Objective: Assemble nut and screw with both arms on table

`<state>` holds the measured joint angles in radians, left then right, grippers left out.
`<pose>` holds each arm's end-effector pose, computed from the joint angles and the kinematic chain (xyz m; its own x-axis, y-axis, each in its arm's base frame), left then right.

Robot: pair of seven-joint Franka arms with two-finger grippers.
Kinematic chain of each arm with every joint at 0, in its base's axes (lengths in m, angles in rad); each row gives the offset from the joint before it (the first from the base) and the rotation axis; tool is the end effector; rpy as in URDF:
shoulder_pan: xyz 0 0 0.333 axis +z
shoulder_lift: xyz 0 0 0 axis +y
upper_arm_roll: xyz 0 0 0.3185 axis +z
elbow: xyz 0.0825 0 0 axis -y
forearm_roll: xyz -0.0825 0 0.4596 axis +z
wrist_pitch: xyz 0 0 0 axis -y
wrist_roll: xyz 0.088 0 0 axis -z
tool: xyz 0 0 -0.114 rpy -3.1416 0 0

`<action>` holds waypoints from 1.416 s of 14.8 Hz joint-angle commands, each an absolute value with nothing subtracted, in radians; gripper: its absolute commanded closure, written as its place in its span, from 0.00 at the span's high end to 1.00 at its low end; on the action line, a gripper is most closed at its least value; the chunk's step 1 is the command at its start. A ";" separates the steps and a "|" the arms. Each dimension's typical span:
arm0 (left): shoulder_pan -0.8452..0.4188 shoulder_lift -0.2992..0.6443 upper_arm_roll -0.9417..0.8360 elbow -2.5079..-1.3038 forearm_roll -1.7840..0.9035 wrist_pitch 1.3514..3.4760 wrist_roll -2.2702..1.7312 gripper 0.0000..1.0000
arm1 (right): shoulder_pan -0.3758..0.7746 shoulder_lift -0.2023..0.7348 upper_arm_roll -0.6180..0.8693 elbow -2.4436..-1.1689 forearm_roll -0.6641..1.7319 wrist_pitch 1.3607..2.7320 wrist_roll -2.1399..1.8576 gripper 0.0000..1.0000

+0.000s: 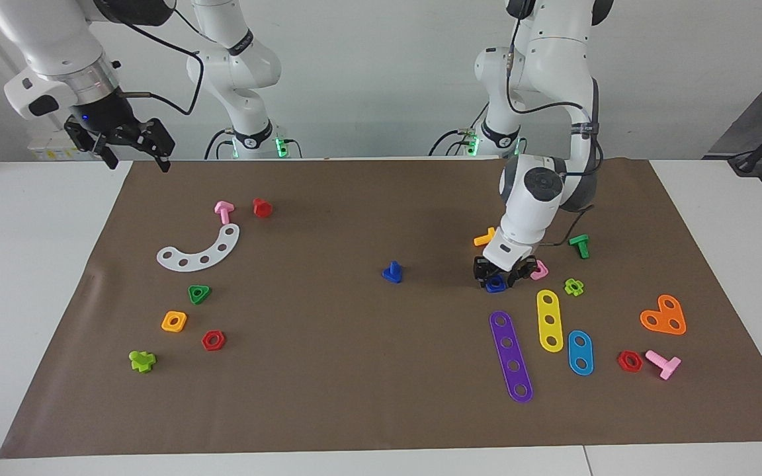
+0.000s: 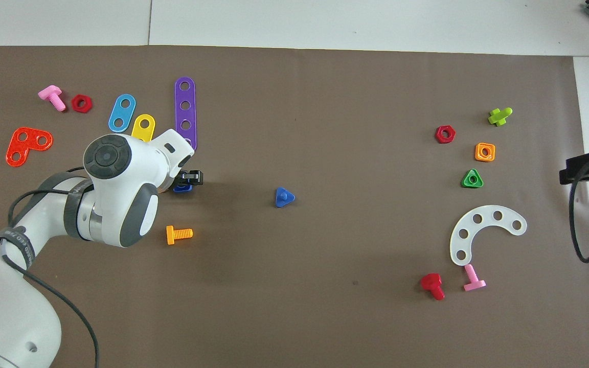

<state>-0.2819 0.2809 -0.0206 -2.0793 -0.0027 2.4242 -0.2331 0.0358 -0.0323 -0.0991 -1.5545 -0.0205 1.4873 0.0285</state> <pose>0.6156 -0.1922 0.2399 0.9960 -0.0656 0.0605 -0.0670 -0.9975 0.0222 0.6098 -0.0421 0.6416 0.9951 -0.0932 -0.0345 -0.0926 -0.9955 0.0183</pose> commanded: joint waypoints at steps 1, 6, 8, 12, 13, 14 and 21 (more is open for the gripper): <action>-0.298 0.272 -0.005 -2.088 -0.002 2.410 -0.247 0.67 | 0.037 -0.057 -0.097 -1.586 -0.015 1.496 0.044 1.00; -0.298 0.270 -0.005 -2.089 -0.002 2.408 -0.247 0.53 | 0.038 -0.058 -0.095 -1.588 -0.018 1.502 0.046 1.00; -0.298 0.268 -0.003 -2.083 -0.002 2.393 -0.247 0.28 | 0.037 -0.041 -0.094 -1.577 -0.017 1.513 0.060 1.00; -0.298 0.268 -0.002 -2.021 0.000 2.347 -0.247 0.00 | 0.017 -0.020 -0.097 -1.559 -0.003 1.511 0.061 1.00; -0.299 0.268 -0.002 -1.982 0.005 2.303 -0.245 0.00 | 0.018 -0.020 -0.097 -1.560 -0.006 1.512 0.064 1.00; -0.305 0.273 -0.006 -1.948 0.056 2.274 -0.245 0.00 | 0.023 -0.020 -0.098 -1.565 -0.011 1.513 0.071 1.00; -0.466 0.314 -0.011 -1.804 0.107 2.249 -0.253 0.00 | 0.029 -0.032 -0.097 -1.574 -0.014 1.513 0.063 1.00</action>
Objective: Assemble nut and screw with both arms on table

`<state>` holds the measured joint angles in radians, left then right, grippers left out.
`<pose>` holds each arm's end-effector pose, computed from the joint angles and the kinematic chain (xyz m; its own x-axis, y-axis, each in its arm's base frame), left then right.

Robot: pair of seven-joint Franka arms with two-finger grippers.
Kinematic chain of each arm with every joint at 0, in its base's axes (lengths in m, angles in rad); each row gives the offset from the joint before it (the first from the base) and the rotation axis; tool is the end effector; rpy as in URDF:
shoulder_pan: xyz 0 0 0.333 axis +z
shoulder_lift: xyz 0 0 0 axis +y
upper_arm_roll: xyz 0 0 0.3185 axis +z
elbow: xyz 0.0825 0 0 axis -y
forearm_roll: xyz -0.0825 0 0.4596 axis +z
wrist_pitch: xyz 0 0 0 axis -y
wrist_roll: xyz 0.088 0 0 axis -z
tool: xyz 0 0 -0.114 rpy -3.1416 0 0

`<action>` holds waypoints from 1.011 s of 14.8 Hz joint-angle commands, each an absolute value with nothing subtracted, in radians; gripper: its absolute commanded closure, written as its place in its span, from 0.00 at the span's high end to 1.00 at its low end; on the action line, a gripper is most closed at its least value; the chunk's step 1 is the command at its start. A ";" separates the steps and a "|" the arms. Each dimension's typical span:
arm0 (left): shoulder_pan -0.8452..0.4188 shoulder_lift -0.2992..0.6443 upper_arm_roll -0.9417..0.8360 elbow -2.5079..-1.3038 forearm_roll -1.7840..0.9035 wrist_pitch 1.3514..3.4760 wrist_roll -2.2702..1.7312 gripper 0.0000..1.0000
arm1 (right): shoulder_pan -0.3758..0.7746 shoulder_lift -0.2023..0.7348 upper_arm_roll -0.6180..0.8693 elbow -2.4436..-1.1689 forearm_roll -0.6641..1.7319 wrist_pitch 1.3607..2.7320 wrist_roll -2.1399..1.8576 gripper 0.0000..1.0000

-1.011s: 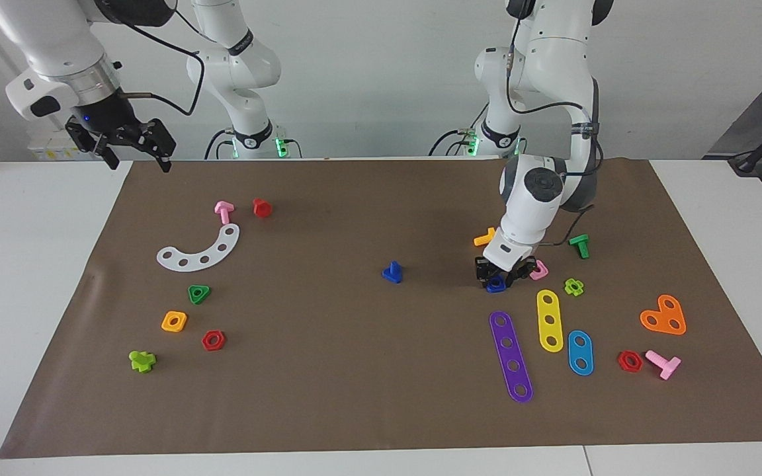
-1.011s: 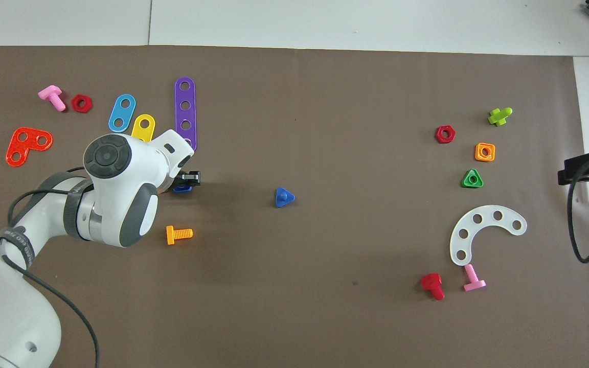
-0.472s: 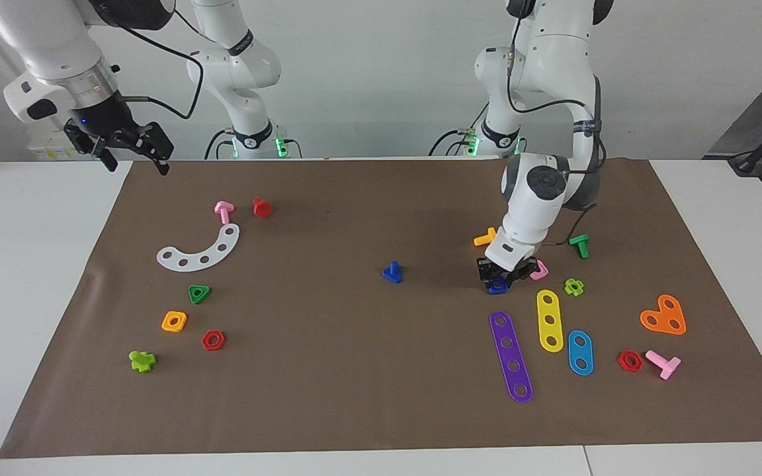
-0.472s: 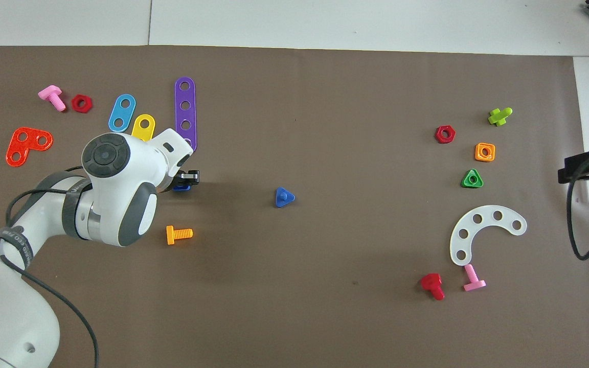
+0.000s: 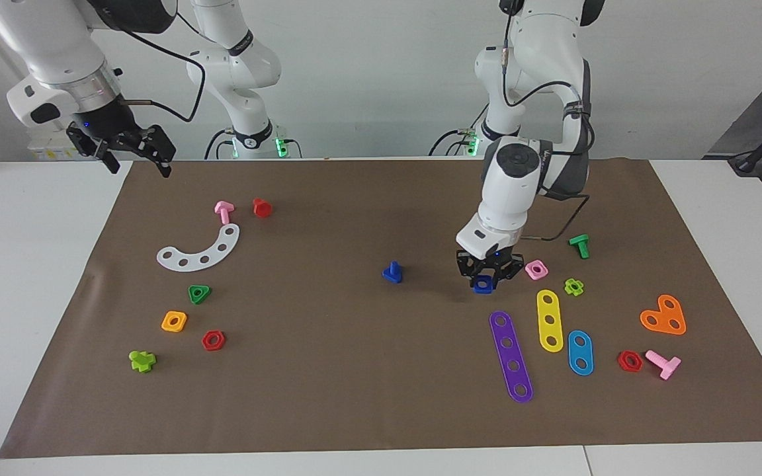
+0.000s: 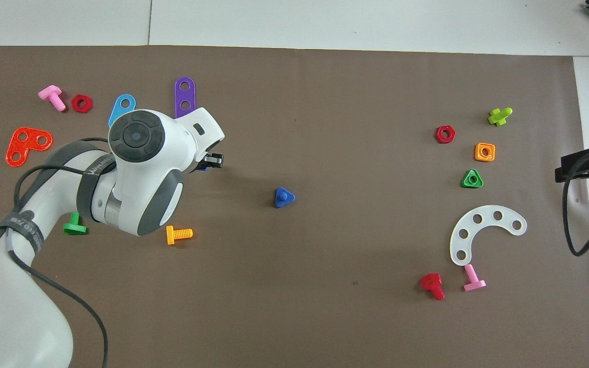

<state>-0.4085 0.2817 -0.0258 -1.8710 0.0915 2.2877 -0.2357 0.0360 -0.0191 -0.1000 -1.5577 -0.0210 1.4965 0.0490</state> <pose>0.6361 -0.2914 0.3314 0.9573 -0.2498 0.1453 -0.2472 -0.9683 -0.0363 0.6148 -0.0425 0.6326 0.9926 -0.1141 -0.0412 -0.1134 -0.9933 0.0211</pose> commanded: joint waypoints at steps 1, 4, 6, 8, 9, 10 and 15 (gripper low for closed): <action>-0.492 0.322 -0.011 -1.778 0.104 2.225 -0.258 0.00 | 0.028 -0.035 -0.095 -1.572 -0.005 1.513 0.060 1.00; -0.558 0.376 -0.011 -1.677 0.065 2.174 -0.271 0.00 | 0.038 -0.040 -0.094 -1.572 -0.002 1.505 0.058 1.00; -0.604 0.382 -0.009 -1.663 0.051 2.172 -0.316 0.00 | 0.037 -0.040 -0.094 -1.572 -0.002 1.505 0.060 1.00; -0.627 0.393 -0.009 -1.666 0.045 2.175 -0.336 0.00 | 0.035 -0.040 -0.094 -1.574 -0.002 1.505 0.060 1.00; -0.633 0.394 -0.011 -1.672 0.044 2.180 -0.347 0.00 | 0.037 -0.040 -0.094 -1.574 -0.002 1.505 0.060 1.00; -0.637 0.394 -0.011 -1.678 0.043 2.178 -0.350 0.00 | 0.037 -0.040 -0.094 -1.572 -0.002 1.505 0.058 1.00; -0.657 0.393 -0.012 -1.719 0.031 2.178 -0.354 0.00 | 0.035 -0.041 -0.094 -1.574 -0.002 1.503 0.058 1.00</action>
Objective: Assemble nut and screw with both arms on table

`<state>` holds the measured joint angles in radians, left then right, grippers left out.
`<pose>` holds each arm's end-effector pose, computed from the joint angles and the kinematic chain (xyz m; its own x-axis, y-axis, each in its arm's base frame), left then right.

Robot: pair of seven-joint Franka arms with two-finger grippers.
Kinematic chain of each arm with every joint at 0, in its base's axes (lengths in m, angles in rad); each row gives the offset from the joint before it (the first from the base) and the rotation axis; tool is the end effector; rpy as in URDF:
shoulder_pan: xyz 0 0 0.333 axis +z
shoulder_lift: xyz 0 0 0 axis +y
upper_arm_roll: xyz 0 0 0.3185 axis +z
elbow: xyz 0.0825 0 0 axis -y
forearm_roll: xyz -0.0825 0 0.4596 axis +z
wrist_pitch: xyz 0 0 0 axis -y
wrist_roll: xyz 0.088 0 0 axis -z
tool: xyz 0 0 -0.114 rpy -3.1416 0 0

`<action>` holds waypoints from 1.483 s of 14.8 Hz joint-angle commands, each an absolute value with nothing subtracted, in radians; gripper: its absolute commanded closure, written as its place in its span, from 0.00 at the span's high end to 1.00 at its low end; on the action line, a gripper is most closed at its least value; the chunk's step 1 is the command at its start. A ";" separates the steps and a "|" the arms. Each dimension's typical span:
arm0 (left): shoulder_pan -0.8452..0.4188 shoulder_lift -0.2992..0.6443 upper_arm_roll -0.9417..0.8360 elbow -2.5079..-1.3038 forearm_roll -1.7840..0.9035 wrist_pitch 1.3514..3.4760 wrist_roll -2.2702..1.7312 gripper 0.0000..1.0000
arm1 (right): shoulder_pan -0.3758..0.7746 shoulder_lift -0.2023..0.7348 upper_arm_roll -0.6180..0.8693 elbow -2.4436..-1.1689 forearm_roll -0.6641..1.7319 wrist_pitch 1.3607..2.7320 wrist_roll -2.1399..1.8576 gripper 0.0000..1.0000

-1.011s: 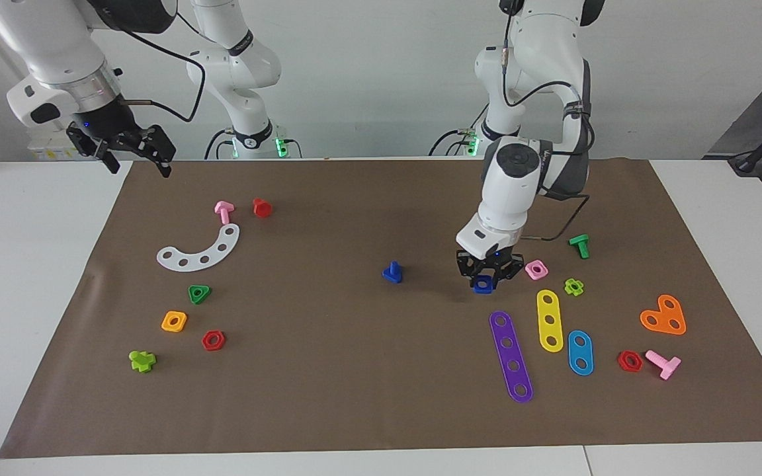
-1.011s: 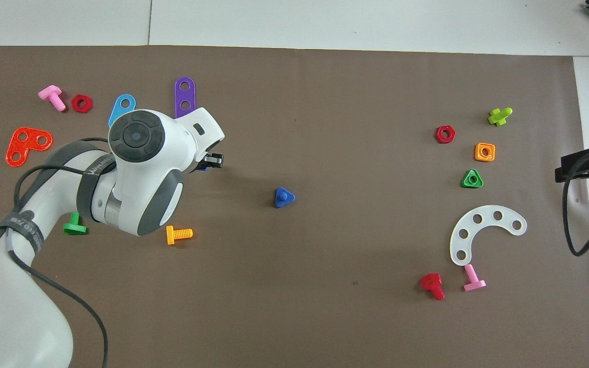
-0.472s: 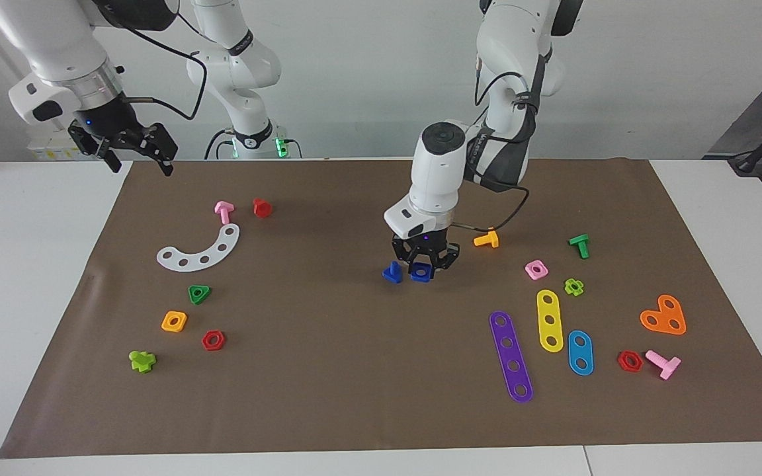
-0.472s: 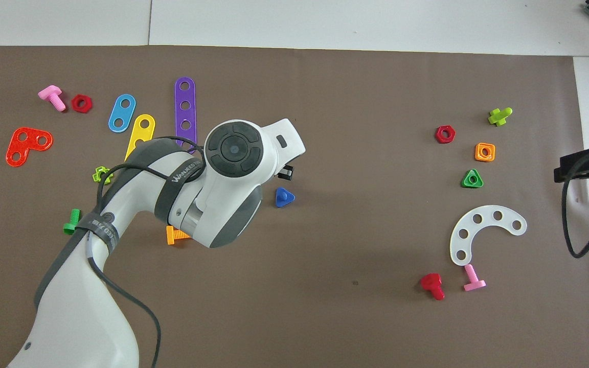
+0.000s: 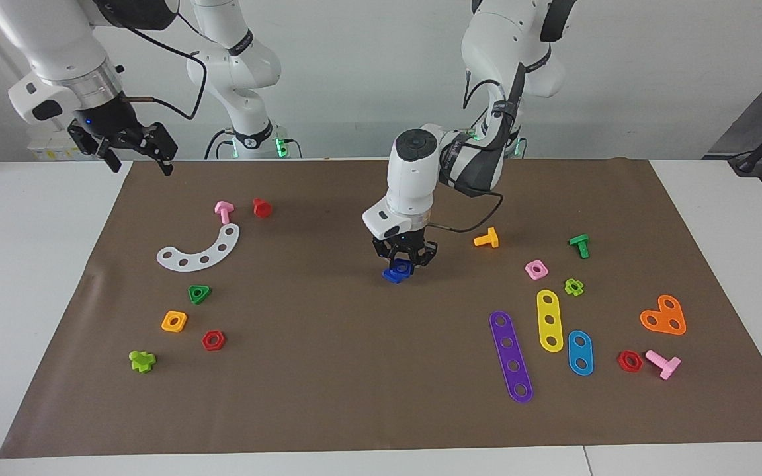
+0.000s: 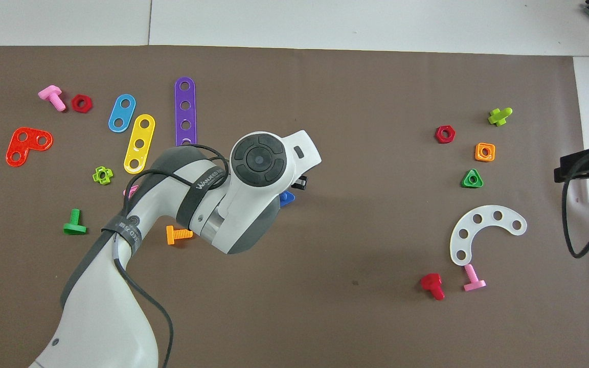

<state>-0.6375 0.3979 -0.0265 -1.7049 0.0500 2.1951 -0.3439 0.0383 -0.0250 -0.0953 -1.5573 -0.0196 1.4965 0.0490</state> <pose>0.5814 -0.4505 0.3273 0.9366 -0.3365 0.0976 -0.3381 -0.9411 0.0001 0.6133 -0.0381 0.6365 0.9936 -0.1071 -0.0350 -0.1065 -0.9941 0.0190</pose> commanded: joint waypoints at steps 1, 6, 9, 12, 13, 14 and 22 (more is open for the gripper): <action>-0.660 0.391 -0.012 -1.727 0.026 2.181 -0.354 0.00 | 0.037 -0.041 -0.094 -1.572 -0.002 1.505 0.058 1.00; -0.666 0.390 -0.014 -1.736 0.005 2.187 -0.353 0.00 | 0.037 -0.041 -0.094 -1.572 -0.002 1.505 0.060 1.00; -0.670 0.384 -0.014 -1.761 0.005 2.207 -0.353 0.00 | 0.037 -0.041 -0.094 -1.574 -0.002 1.503 0.060 1.00; -0.672 0.379 -0.014 -1.786 0.005 2.236 -0.354 0.00 | 0.037 -0.041 -0.094 -1.574 -0.002 1.505 0.058 1.00; -0.672 0.379 -0.014 -1.790 0.005 2.240 -0.354 0.00 | 0.037 -0.041 -0.094 -1.574 -0.002 1.505 0.060 1.00; -0.672 0.377 -0.014 -1.795 0.005 2.246 -0.356 0.00 | 0.037 -0.041 -0.094 -1.572 -0.002 1.503 0.060 1.00; -0.678 0.379 -0.012 -1.790 0.005 2.255 -0.362 0.00 | 0.037 -0.041 -0.094 -1.572 -0.002 1.505 0.060 1.00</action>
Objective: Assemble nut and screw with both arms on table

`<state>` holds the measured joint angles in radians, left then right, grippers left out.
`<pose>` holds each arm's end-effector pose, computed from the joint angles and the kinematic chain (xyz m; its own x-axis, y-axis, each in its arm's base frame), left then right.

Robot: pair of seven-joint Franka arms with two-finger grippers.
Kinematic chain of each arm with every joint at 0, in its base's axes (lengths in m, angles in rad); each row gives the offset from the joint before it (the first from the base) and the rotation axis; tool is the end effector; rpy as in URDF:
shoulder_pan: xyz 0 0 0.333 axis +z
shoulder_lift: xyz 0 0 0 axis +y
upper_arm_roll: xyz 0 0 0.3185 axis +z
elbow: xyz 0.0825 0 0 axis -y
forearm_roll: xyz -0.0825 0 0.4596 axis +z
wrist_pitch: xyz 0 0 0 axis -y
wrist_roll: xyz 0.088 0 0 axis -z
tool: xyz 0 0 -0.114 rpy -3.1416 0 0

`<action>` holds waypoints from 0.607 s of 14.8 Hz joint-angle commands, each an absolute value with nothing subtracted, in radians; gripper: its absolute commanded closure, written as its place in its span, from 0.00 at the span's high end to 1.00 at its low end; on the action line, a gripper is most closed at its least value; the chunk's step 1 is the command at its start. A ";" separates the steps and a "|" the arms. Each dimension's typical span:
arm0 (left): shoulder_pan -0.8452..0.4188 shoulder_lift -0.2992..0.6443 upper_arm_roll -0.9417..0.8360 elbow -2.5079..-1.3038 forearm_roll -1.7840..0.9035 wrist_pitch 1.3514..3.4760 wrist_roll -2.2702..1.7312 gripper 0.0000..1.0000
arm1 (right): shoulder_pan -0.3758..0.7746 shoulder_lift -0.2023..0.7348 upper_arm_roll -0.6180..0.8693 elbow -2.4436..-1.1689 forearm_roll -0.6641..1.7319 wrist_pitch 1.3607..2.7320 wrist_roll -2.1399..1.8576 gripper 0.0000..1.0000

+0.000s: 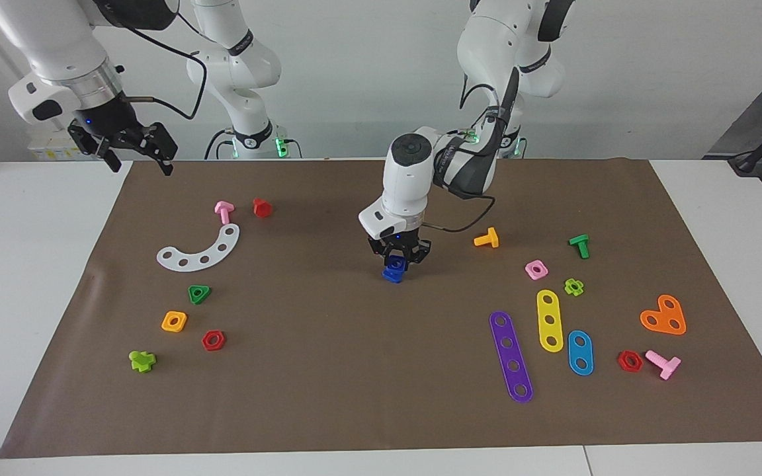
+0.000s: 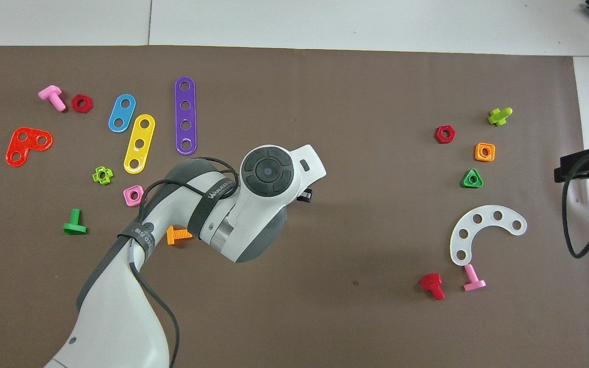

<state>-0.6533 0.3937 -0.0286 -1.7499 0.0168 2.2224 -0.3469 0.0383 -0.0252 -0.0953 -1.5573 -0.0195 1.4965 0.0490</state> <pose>0.5649 -0.4561 0.3091 0.9397 -0.3336 0.0753 -0.3362 -0.9415 0.0239 0.6133 -0.0381 0.6366 0.9936 -0.1071 -0.0348 -0.1065 -0.9941 0.0188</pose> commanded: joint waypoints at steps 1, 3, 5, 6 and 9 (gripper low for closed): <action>-0.678 0.379 -0.012 -1.790 0.005 2.255 -0.368 0.00 | 0.037 -0.041 -0.094 -1.572 -0.002 1.505 0.060 1.00; -0.678 0.379 -0.012 -1.787 0.005 2.261 -0.374 0.00 | 0.037 -0.041 -0.094 -1.574 -0.002 1.505 0.060 1.00; -0.683 0.380 -0.012 -1.790 0.005 2.275 -0.397 0.00 | 0.037 -0.041 -0.094 -1.572 -0.002 1.503 0.060 1.00; -0.686 0.379 -0.012 -1.795 0.005 2.273 -0.397 0.00 | 0.037 -0.041 -0.094 -1.572 -0.002 1.503 0.060 1.00; -0.690 0.373 -0.012 -1.816 0.005 2.273 -0.397 0.00 | 0.037 -0.041 -0.094 -1.574 -0.002 1.503 0.058 1.00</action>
<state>-0.6682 0.3942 -0.0284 -1.7741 0.0165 2.2443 -0.3840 0.0383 -0.0253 -0.0953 -1.5573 -0.0195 1.4965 0.0490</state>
